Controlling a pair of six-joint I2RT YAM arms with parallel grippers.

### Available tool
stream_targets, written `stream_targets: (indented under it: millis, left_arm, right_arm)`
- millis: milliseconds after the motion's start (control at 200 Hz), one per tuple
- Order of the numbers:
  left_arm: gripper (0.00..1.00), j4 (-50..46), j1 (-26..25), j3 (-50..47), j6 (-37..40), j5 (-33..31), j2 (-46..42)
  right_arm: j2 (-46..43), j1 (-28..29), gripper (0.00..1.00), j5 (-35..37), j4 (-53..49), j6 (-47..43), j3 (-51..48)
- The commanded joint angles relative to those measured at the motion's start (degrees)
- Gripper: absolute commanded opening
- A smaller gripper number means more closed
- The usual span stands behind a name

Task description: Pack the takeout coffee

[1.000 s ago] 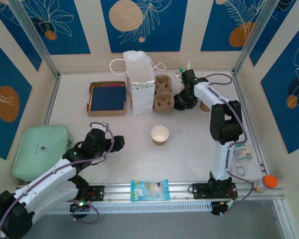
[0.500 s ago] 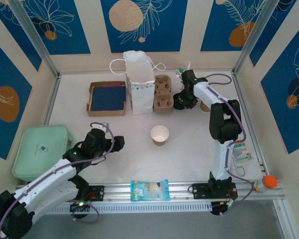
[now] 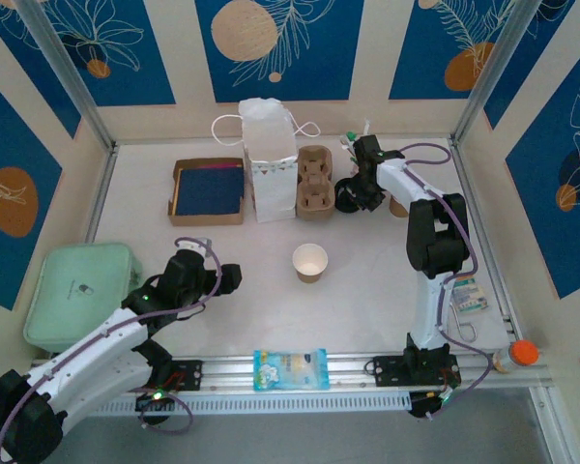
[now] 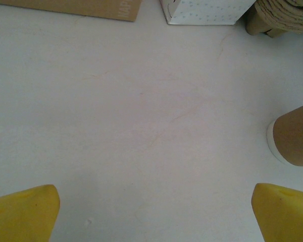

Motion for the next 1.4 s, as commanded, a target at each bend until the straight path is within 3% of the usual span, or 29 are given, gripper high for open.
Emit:
stream_targets:
  millis: [0,450,825,1081,1396]
  left_arm:
    - [0.97,-0.7,-0.6,0.8,0.6,-0.7,-0.4]
    - [0.97,-2.4,-0.6,0.8,0.4,-0.3,-2.8]
    - [0.97,-1.3,-0.7,2.0,0.9,4.3,-4.0]
    - [0.92,6.3,-1.9,2.7,1.7,13.4,-5.7]
    - [0.89,8.6,-6.0,14.1,3.0,20.7,3.1]
  right_arm:
    - [-3.2,-0.6,0.13,-0.7,-1.1,0.1,-0.5]
    - [-7.8,-0.4,0.13,-0.7,-1.7,-0.8,-2.3]
    - [-21.9,3.7,0.12,5.5,-1.6,-3.9,-13.4]
    - [-31.7,10.9,0.12,11.0,-2.1,-9.0,-18.3]
    - [-39.1,24.4,0.12,16.6,-1.7,-14.1,-19.4]
